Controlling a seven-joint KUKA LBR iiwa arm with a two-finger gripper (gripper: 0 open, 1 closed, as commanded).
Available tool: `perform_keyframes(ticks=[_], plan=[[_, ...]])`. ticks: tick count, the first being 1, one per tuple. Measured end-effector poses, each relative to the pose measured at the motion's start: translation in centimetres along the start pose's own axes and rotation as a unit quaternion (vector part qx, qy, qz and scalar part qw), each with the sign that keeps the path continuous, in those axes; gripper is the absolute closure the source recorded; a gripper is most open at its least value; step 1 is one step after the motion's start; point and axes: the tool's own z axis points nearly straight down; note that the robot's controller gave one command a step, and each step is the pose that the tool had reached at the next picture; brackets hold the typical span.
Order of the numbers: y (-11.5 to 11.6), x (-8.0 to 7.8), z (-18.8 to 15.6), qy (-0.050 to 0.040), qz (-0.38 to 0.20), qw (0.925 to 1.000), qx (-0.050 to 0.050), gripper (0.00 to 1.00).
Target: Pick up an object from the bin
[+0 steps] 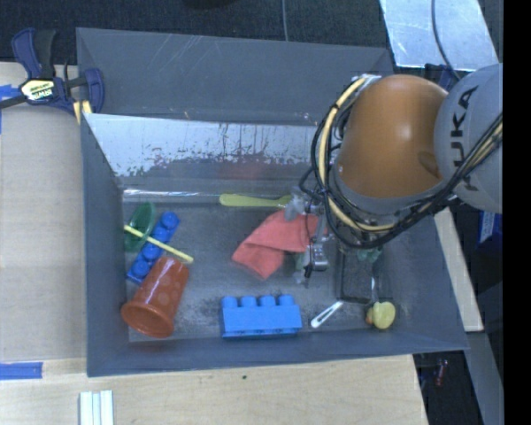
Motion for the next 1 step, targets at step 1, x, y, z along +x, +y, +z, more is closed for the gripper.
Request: perform_keyframes(ticks=[1], plan=[[0.00,-0.18,-0.39,-0.0041,0.000,1.0000,0.000,0.00]])
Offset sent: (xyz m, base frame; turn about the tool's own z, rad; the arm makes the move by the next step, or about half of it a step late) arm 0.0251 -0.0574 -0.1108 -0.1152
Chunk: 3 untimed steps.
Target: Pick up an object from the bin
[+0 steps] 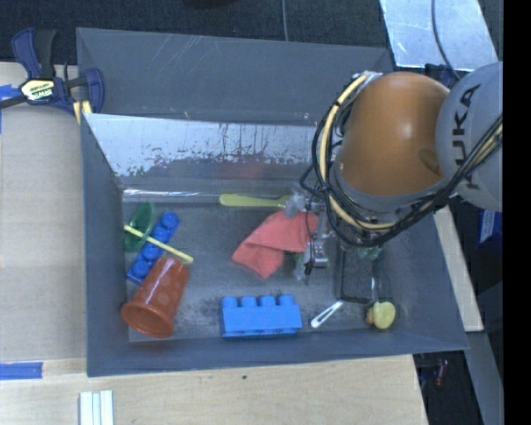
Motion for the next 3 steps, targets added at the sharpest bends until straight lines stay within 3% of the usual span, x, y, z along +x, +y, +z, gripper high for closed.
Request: perform_keyframes(ticks=[1,2,3], plan=[[-3.1,-1.4,5.9,-0.0032,-0.032,0.9995,0.000,0.00],[0.5,-3.1,11.8,-0.0062,-0.052,0.9986,0.001,0.00],[-2.8,-7.9,12.3,-0.0057,-0.096,0.9953,0.003,1.00]])
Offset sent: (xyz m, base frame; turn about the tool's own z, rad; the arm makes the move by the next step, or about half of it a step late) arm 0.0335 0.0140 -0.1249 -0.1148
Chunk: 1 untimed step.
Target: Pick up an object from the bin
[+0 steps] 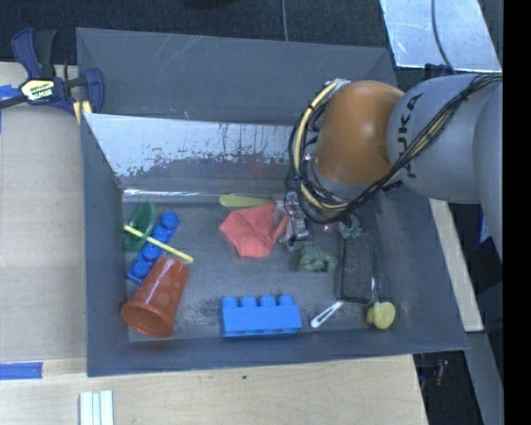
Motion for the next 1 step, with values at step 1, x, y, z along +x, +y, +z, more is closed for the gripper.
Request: perform_keyframes(ticks=[1], plan=[[0.00,0.00,0.00,0.0000,0.000,1.0000,0.000,1.00]])
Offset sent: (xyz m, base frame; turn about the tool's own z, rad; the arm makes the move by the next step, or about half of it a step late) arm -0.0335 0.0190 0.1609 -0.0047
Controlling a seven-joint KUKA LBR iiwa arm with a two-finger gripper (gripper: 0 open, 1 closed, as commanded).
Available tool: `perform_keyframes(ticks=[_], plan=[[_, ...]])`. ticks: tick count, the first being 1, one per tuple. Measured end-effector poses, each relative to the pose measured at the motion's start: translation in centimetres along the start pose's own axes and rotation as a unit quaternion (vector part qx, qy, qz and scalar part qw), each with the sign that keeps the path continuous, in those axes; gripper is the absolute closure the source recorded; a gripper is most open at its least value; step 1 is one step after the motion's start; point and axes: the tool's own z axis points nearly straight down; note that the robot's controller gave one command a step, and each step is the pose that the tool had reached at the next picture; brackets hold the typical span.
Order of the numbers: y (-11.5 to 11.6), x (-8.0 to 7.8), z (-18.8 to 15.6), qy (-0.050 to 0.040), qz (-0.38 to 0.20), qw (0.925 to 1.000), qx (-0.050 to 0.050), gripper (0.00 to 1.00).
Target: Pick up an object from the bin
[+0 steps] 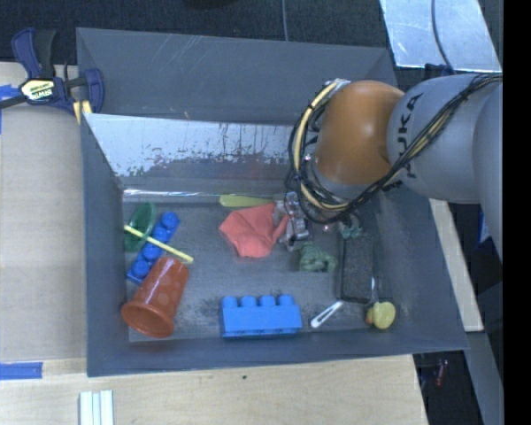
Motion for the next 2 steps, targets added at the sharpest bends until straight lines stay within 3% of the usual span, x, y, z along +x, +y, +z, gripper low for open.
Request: perform_keyframes(ticks=[2], plan=[[1.6,2.3,-13.4,0.0030,-0.002,1.0000,-0.001,1.00]])
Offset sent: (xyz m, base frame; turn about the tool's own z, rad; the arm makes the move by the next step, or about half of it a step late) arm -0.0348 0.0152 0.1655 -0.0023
